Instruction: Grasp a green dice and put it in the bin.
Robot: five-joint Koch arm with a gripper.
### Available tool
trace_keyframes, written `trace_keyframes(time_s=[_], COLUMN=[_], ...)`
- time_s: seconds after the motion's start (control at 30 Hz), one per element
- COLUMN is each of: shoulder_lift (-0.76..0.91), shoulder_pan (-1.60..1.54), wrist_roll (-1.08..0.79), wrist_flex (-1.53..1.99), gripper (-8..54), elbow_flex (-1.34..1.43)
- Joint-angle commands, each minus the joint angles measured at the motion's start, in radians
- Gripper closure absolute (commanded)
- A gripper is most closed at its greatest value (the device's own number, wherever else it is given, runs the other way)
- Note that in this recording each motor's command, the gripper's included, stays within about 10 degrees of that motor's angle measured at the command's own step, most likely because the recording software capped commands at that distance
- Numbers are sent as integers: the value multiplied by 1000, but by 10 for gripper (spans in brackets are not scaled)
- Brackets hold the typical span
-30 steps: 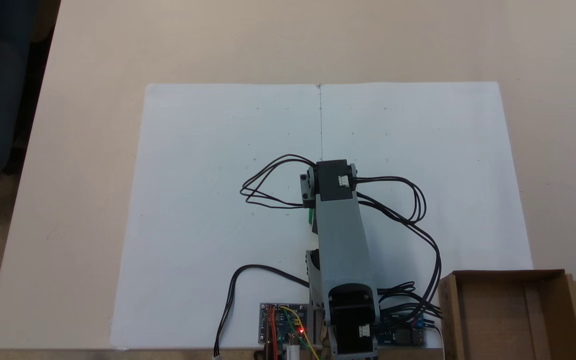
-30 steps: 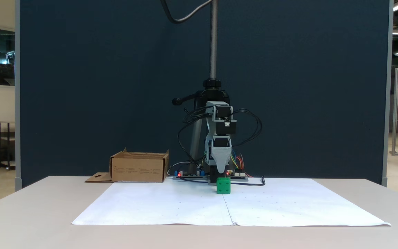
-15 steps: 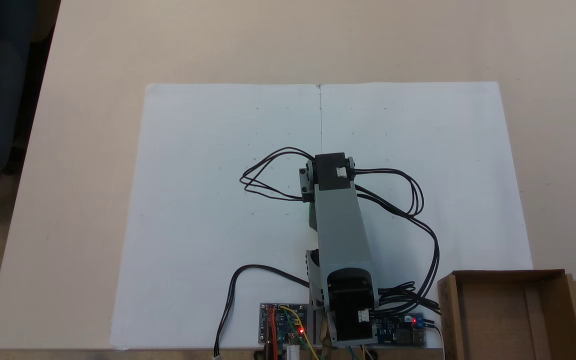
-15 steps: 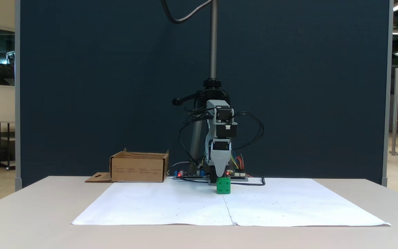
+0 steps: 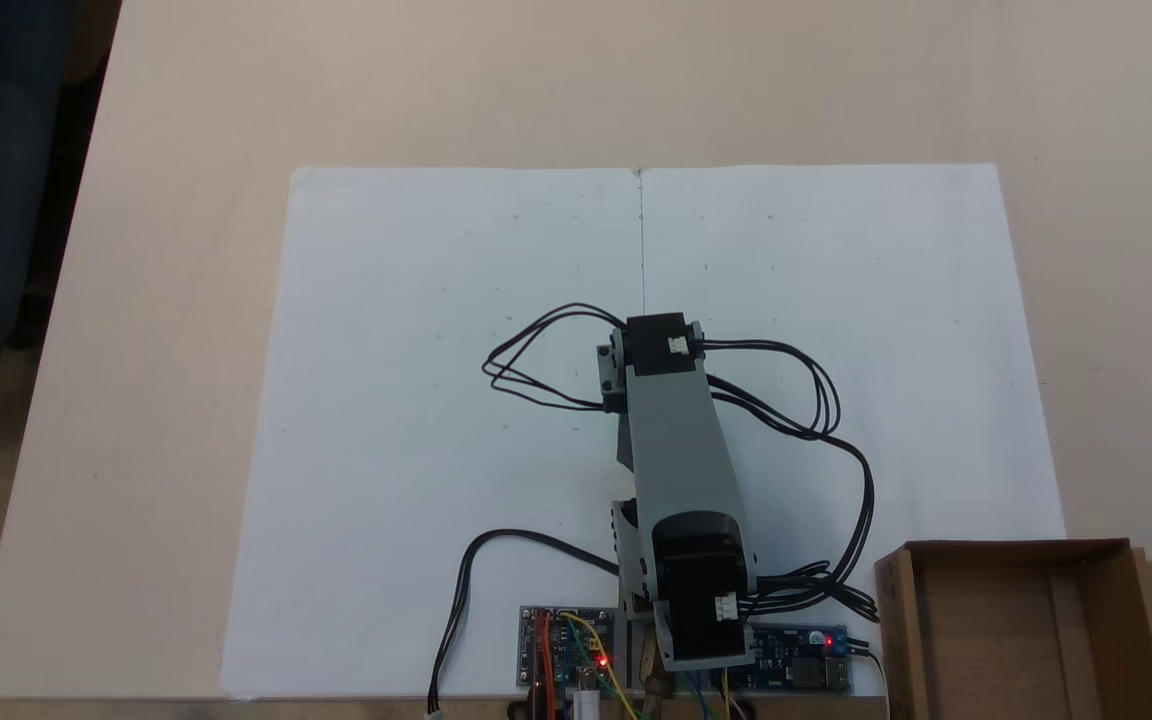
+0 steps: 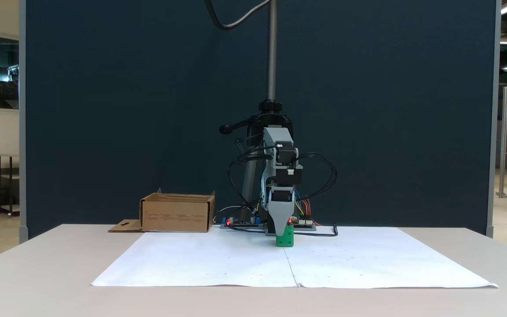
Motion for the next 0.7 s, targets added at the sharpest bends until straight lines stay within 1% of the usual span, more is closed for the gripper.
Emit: trace_keyframes(time_s=[0.0, 0.67], shoulder_lift=[20, 67], shoulder_pan=[-17, -21], wrist_roll=[60, 58], wrist_flex=[-74, -196], gripper=[25, 26], elbow_flex=[0, 104])
